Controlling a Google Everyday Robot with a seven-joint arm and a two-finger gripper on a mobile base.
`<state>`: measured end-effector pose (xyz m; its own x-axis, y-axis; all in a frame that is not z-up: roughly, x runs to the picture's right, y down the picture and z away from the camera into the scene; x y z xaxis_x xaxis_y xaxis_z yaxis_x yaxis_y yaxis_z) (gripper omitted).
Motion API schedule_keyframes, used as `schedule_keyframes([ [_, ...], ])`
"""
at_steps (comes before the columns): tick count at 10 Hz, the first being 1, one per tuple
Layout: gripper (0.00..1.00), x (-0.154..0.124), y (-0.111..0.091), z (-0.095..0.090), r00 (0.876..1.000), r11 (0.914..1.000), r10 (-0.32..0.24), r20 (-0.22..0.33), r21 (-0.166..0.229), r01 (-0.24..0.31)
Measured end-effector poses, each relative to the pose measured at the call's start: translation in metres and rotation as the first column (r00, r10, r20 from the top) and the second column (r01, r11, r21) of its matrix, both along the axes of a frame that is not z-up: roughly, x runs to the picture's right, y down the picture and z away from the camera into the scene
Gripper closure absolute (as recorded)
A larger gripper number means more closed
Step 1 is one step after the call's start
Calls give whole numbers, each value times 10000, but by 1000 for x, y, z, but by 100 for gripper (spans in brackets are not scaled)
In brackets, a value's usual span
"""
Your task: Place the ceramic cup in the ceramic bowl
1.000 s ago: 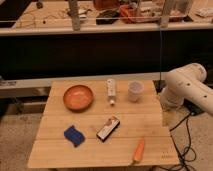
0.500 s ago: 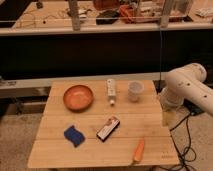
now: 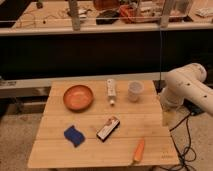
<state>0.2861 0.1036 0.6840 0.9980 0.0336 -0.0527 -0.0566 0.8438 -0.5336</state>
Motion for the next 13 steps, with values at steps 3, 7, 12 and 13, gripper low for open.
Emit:
schedule_keyframes([
  [3, 20, 0, 0, 0, 10000, 10000, 0, 0, 0, 0],
  [7, 20, 0, 0, 0, 10000, 10000, 0, 0, 0, 0],
  [12, 20, -15, -16, 18, 9974, 9984, -569, 440, 102, 565],
  [13, 20, -21, -28, 31, 9947, 9966, -821, 613, 162, 812],
])
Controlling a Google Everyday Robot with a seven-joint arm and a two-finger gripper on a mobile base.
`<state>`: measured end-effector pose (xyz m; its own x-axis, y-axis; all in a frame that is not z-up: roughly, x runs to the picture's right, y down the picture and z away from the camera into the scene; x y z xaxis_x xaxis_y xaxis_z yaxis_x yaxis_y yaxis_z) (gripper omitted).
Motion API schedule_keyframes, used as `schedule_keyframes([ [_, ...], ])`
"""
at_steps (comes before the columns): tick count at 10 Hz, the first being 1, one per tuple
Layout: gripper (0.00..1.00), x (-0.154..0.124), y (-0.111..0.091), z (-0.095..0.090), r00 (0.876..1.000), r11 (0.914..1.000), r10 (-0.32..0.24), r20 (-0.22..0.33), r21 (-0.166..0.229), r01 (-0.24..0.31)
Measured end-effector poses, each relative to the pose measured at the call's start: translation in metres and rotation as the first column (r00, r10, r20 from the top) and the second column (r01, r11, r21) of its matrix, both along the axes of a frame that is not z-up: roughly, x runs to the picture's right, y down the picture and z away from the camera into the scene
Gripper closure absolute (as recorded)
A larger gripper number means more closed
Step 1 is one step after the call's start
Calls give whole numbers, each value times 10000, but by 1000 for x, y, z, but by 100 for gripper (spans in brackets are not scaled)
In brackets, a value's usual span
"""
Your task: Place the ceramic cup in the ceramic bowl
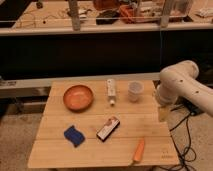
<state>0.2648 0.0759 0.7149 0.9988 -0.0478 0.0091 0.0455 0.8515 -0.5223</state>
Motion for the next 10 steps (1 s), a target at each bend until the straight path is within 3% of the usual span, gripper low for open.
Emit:
schedule_keyframes([
  [2, 20, -14, -29, 28, 9985, 9990, -450, 320, 81, 448],
  [4, 20, -20, -42, 45, 9962, 9975, -703, 519, 91, 699],
  [7, 20, -33, -25, 61, 9923, 9966, -825, 928, 34, 826],
  [8, 20, -34, -22, 67, 9875, 9928, -1199, 1026, 85, 1196],
  [10, 20, -46, -28, 86, 9793, 9888, -1490, 1368, 118, 1487],
])
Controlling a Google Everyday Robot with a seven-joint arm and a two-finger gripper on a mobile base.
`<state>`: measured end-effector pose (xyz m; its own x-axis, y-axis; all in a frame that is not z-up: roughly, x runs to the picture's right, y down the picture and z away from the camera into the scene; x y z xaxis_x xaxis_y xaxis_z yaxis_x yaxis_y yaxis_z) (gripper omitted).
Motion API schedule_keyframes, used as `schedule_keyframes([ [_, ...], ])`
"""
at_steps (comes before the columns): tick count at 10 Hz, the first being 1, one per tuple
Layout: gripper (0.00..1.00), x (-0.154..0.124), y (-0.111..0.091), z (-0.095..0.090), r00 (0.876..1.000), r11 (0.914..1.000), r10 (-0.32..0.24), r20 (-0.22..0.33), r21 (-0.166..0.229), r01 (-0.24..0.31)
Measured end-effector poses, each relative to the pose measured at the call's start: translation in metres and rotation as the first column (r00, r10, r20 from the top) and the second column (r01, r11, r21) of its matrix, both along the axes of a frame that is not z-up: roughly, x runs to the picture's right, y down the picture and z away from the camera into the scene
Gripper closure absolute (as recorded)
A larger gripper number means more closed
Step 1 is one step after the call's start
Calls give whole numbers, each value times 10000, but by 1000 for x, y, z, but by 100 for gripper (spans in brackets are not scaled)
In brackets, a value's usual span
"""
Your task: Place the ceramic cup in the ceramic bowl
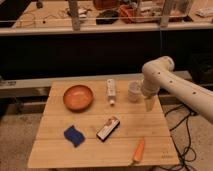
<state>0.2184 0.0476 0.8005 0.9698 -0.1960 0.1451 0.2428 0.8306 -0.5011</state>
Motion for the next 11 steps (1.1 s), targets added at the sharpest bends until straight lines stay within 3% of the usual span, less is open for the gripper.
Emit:
schedule_keyframes([
  [2, 20, -1, -12, 28, 10000, 10000, -4, 81, -38, 5],
  [4, 20, -8, -10, 48, 9993, 9998, -181, 325, 57, 180],
  [6, 20, -14, 0, 57, 9969, 9986, -520, 593, 123, 514],
  [9, 22, -19, -17, 74, 9964, 9988, -448, 718, 225, 432],
  [11, 38, -26, -26, 82, 9946, 9983, -448, 941, 408, 411],
])
